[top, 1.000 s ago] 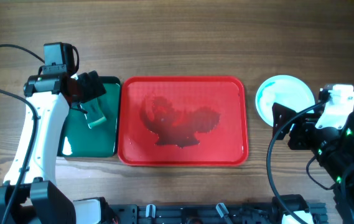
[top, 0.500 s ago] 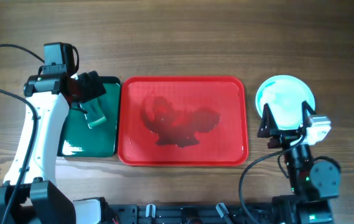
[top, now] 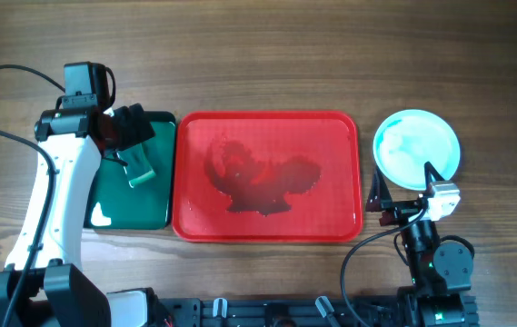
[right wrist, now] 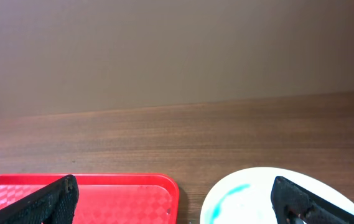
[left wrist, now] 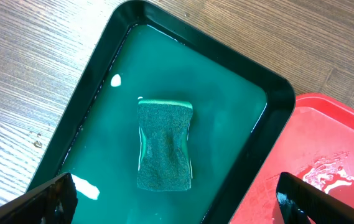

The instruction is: Clean dirty plates on tray and stack at the side

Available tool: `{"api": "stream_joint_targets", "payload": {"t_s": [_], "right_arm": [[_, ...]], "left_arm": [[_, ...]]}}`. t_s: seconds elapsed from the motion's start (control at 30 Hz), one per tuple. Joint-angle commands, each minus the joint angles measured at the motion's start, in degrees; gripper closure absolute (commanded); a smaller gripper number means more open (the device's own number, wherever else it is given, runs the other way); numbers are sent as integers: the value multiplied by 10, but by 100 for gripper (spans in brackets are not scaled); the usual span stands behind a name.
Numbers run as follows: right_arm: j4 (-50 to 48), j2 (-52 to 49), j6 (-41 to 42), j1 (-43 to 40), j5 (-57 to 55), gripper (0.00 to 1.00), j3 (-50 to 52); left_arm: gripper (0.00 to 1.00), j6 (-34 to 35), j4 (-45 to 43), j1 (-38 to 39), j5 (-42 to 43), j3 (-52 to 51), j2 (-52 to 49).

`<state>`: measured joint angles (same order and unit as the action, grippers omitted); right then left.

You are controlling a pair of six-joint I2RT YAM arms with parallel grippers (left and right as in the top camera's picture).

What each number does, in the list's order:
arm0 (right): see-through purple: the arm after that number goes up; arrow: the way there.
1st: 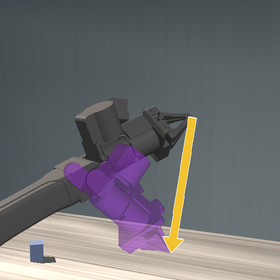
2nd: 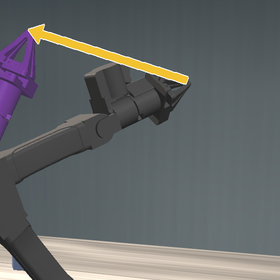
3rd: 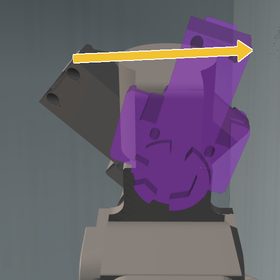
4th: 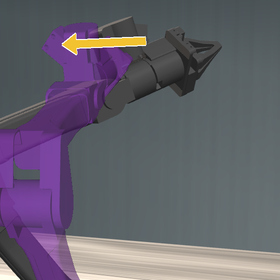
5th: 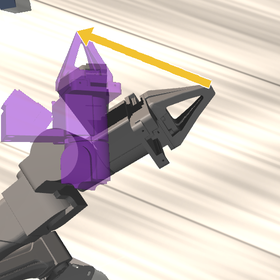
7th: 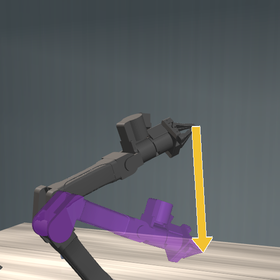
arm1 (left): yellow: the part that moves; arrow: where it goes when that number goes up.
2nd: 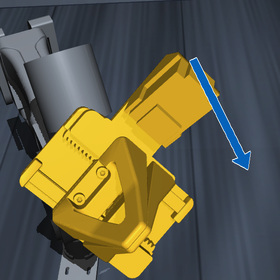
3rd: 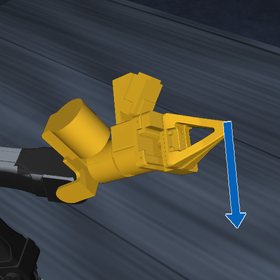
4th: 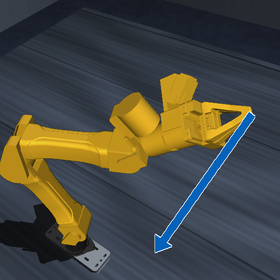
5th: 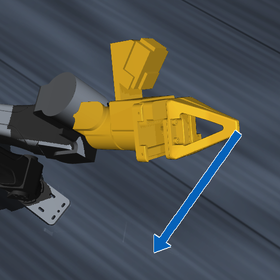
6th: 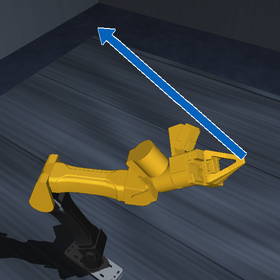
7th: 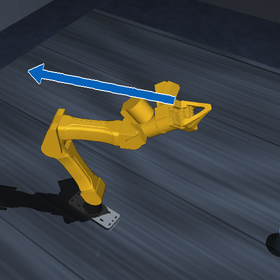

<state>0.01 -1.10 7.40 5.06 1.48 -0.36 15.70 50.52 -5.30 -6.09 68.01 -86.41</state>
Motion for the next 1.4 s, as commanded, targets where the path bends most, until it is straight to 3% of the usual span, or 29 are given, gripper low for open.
{"api": "stream_joint_targets", "payload": {"t_s": [0.0, 0.37, 0.5, 0.57, 0.7, 0.83, 0.93, 1.17, 1.37], "right_arm": [[-1, 0, -8, -3, 11, 0, 1], [-1, 0, -8, -3, 11, 0, 1], [-1, 0, -8, -3, 11, 0, 1], [-1, 0, -8, -3, 11, 0, 1], [-1, 0, -8, -3, 11, 0, 1], [-1, 0, -8, -3, 11, 0, 1], [-1, 0, -9, -3, 11, 0, 1], [-1, 0, -8, -3, 11, 0, 1], [-1, 0, -8, -3, 11, 0, 1]], "left_arm": [[0, -3, -1, 0, 5, 6, -1], [0, -3, -1, 0, 1, 6, 3], [0, -7, -4, 2, -36, 6, 40], [0, -5, -69, 5, -22, -12, 83], [0, -7, -224, 13, 33, -113, 183], [0, -124, -404, 13, 145, -296, 334], [0, -130, -492, 14, 150, -413, 443], [0, -140, -528, 37, 113, -579, 629], [0, -171, -525, 72, 71, -640, 742]]}}
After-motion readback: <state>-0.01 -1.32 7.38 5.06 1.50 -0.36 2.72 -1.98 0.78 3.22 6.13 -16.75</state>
